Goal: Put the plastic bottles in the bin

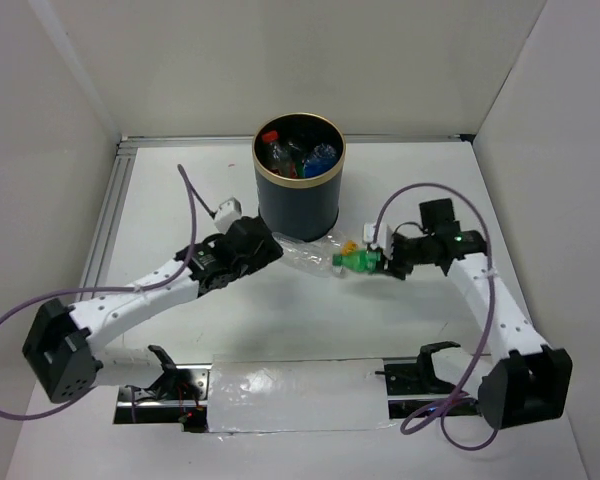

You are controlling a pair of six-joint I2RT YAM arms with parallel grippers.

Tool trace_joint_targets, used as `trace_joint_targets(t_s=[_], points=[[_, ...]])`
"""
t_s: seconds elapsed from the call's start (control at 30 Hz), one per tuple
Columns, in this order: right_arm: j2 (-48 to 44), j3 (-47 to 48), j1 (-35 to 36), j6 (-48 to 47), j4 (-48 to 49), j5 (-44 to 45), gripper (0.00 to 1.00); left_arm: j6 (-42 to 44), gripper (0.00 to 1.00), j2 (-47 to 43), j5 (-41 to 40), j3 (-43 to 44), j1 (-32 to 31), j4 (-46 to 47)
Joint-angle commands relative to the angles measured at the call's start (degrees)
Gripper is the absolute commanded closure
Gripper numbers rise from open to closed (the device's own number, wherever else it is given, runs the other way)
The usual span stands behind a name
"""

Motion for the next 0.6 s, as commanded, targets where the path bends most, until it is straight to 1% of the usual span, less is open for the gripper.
trace_joint_targets(t_s=[0.0, 0.03, 0.07, 0.1, 0.13, 0.17, 0.2, 0.23, 0.27, 0.3, 0.33, 0.37, 0.43, 0.47, 0.5, 0.53, 0.57], points=[[-5.27, 13.2, -3.49, -1.46, -2.25, -8.53, 0.86, -14.42, 0.18, 3.09, 10.77, -4.68, 2.79, 9.1], [-5.27, 15.16, -5.06, 0.13, -0.5, -9.33, 0.86, -14.96, 0.16, 4.15, 12.61, -6.17, 4.72, 11.14], [-5.27, 16.92, -5.6, 1.53, 3.52, -10.03, 0.88, -15.58, 0.14, 6.25, 15.41, -6.71, 5.34, 13.07], [-4.66, 18.5, -5.61, 5.81, 6.52, -10.65, 0.88, -16.11, 0.11, 7.49, 16.49, -6.71, 5.87, 16.66], [-4.14, 21.04, -5.61, 8.55, 10.12, -11.26, 0.88, -17.07, 0.07, 8.63, 17.54, -7.24, 6.66, 18.09], [-2.13, 22.28, -5.61, 10.93, 17.03, -11.27, 0.88, -17.08, 0.07, 9.77, 18.42, -7.24, 6.67, 19.49], [-0.63, 23.6, -4.39, 15.13, 20.32, -11.27, 0.88, -17.08, 0.05, 12.05, 19.91, -7.24, 6.67, 20.99], [1.3, 25.18, -3.24, 16.65, 22.79, -9.53, 0.86, -18.47, 0.04, 13.11, 20.53, -7.24, 7.28, 22.22], [3.58, 29.81, -0.54, 17.53, 24.2, -8.55, 0.85, -18.48, 0.04, 14.17, 21.32, -7.24, 7.28, 24.58], [8.65, 32.46, 0.97, 18.33, 25.87, -7.59, 0.85, -19.27, 0.02, 15.22, 23.07, -7.24, 7.81, 25.82], [11.14, 35.1, 2.38, 18.94, 25.89, -5.75, 0.84, -20.41, 0.02, 16.97, 23.61, -7.24, 7.81, 26.53], [16.04, 40.17, 5.09, 19.99, 27.54, -4.69, 0.83, -20.42, 0.02, 17.86, 24.14, -6.72, 7.81, 27.41], [20.72, 44.95, 7.74, 20.1, 27.56, -2.67, 0.81, -21.3, 0.01, 19.53, 24.76, -6.71, 7.81, 27.95], [23.0, 49.76, 9.23, 20.09, 27.56, 0.04, 0.79, -23.04, 0.01, 21.28, 24.76, -5.93, 7.81, 27.95], [27.73, 52.33, 11.6, 19.22, 25.47, 1.2, 0.77, -23.75, 0.01, 22.08, 25.37, -5.92, 7.81, 27.95], [29.95, 54.88, 12.58, 18.52, 24.41, 1.99, 0.69, -24.37, 0.01, 22.78, 25.37, -5.4, 7.81, 27.95], [31.89, 57.16, 13.2, 18.51, 23.44, 2.61, 0.59, -25.85, 0.01, 23.49, 25.37, -5.4, 7.81, 26.99]])
